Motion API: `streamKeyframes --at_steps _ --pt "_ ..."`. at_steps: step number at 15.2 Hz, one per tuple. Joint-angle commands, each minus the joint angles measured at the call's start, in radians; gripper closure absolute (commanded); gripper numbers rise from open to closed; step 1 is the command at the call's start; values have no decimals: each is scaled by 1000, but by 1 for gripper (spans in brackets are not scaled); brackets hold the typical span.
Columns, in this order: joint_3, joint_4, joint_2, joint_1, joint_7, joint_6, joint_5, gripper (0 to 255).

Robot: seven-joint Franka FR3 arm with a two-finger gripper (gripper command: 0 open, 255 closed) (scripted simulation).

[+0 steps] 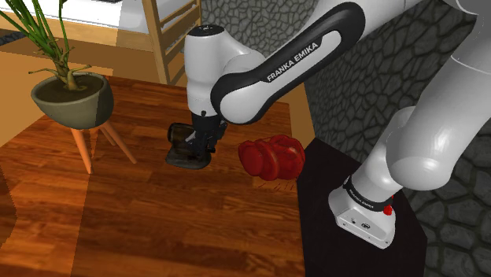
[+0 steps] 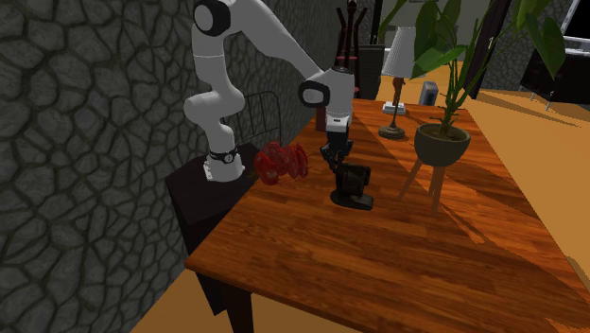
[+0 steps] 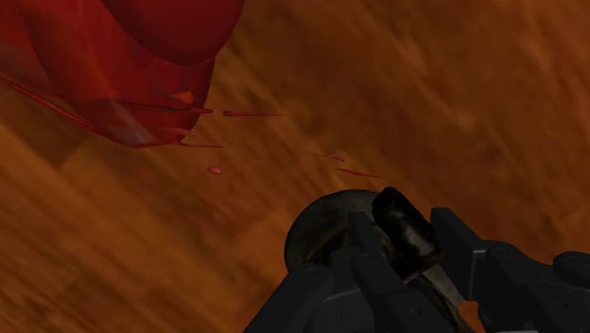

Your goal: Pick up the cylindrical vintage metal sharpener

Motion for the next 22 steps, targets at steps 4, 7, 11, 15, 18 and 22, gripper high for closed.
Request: streamKeyframes --at_steps 4,7,11,15,18,22 --pt "0 0 0 0 0 0 0 255" --pt "0 8 -18 -1 -8 -25 10 255" --pt "0 28 -55 -2 -21 -79 29 255" --pt "-1 52 -88 -3 -32 -133 44 255" --pt "-3 72 -110 -3 -39 -174 54 255" --pt "-4 87 -124 -3 -44 -203 60 255"
